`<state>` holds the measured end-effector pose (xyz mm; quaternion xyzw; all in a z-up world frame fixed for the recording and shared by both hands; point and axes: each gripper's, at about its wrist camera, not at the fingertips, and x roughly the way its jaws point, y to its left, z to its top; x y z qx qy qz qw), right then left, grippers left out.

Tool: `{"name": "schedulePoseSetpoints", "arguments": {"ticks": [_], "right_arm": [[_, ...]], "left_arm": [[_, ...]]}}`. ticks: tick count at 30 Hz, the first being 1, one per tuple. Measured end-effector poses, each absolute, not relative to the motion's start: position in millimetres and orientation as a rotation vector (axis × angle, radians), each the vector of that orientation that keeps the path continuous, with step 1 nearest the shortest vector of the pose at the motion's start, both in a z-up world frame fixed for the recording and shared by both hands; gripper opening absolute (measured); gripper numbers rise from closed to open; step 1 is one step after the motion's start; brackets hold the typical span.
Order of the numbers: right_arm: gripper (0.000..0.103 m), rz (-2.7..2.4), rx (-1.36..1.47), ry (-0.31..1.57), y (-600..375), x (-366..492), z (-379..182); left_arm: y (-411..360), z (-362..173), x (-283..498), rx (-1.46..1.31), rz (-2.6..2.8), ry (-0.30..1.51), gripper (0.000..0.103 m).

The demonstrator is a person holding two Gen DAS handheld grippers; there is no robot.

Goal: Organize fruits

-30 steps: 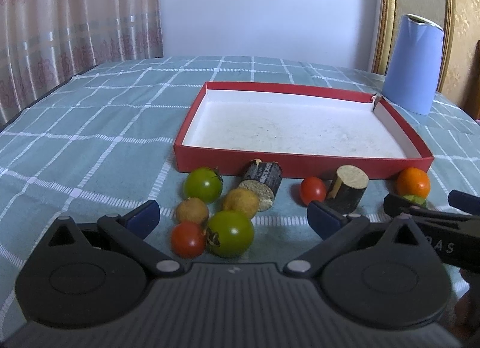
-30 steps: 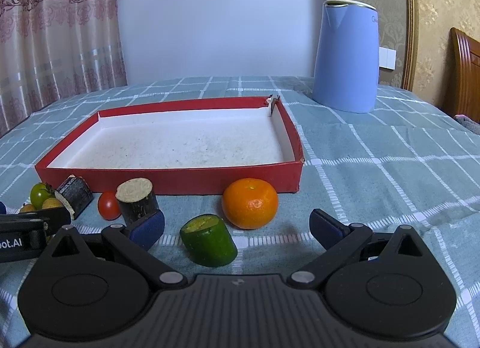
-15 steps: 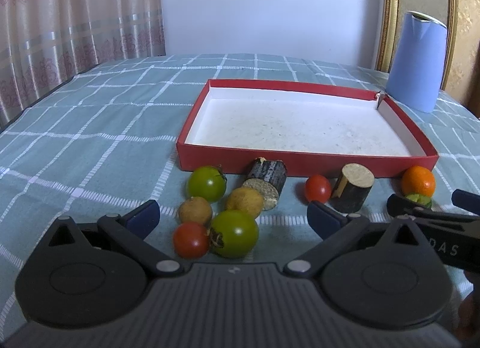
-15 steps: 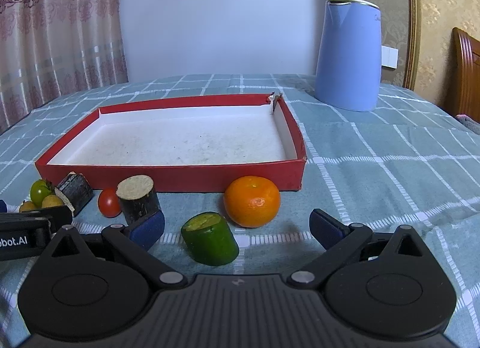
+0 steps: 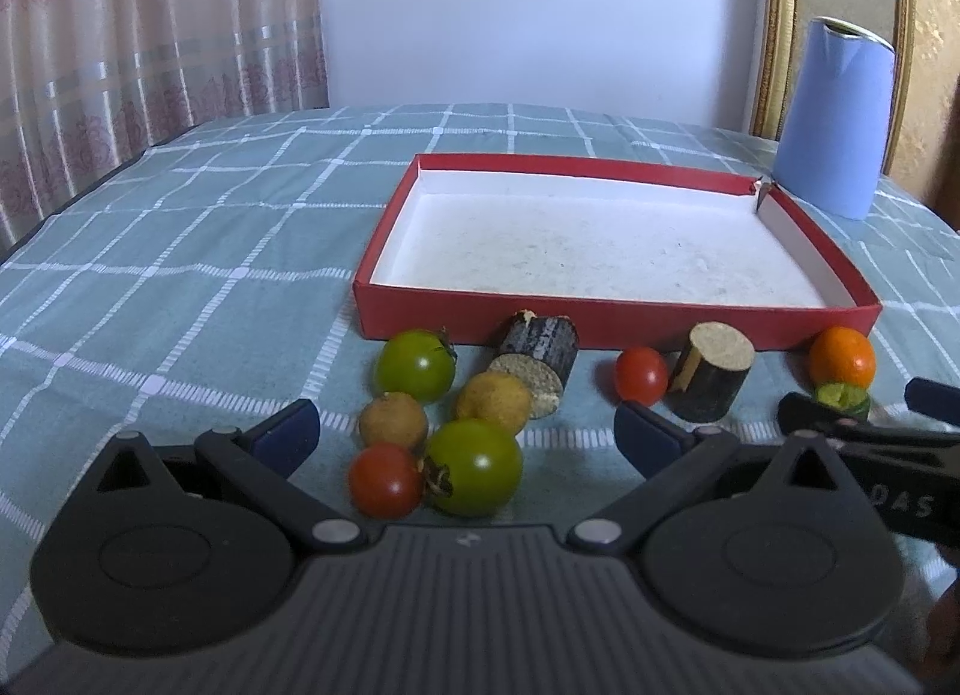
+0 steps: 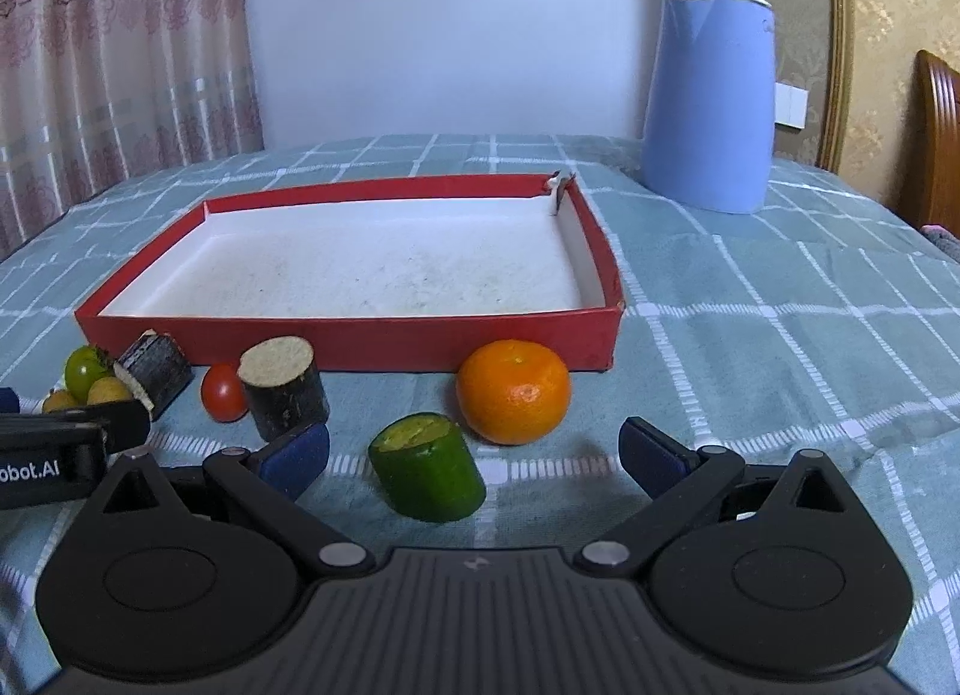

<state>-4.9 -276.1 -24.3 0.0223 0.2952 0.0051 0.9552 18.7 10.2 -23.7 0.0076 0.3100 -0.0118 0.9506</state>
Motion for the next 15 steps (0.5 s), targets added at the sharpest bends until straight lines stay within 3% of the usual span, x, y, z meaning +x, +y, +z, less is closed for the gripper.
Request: {"name": "schedulePoseSetpoints", "arguments": {"ticks": [15], "right_arm": [[0.103,0.028,0.031,0.559,-295,-27,-17]], "left_arm": [[14,-29,22,0.002,-0.046,0.644,0.103]]}}
